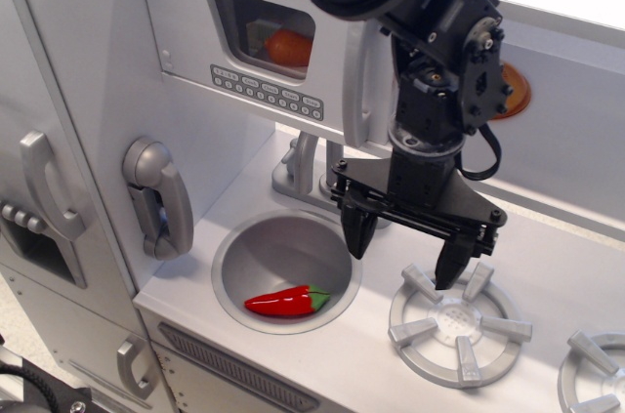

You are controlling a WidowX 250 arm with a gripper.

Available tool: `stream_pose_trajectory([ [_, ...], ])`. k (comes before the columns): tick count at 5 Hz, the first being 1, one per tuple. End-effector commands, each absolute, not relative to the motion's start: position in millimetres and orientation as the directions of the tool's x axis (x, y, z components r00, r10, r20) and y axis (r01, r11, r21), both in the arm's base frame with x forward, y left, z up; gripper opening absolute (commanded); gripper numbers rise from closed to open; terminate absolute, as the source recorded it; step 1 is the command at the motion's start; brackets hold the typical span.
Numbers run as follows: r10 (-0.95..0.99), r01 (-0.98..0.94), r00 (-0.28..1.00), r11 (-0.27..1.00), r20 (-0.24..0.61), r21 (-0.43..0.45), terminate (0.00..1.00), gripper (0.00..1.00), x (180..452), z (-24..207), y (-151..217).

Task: Open microwave

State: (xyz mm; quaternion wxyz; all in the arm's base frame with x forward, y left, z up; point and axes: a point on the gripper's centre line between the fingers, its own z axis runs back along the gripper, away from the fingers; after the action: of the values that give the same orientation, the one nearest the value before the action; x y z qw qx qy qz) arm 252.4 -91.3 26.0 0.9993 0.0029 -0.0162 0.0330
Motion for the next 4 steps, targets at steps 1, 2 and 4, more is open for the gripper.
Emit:
stream_pose_trajectory([
  [1, 0.066, -0.066, 0.997, 0.998, 0.033, 0.005, 0.00, 1.00, 252.4, 26.0, -91.3],
  [2, 0.066, -0.065, 0.997, 0.997, 0.030, -0.047, 0.00, 1.00, 268.7, 58.2, -67.6],
  [4, 0.036, -0.016, 0.983, 0.994, 0.182, -0.113, 0.00, 1.00, 290.1, 122.8, -38.1],
])
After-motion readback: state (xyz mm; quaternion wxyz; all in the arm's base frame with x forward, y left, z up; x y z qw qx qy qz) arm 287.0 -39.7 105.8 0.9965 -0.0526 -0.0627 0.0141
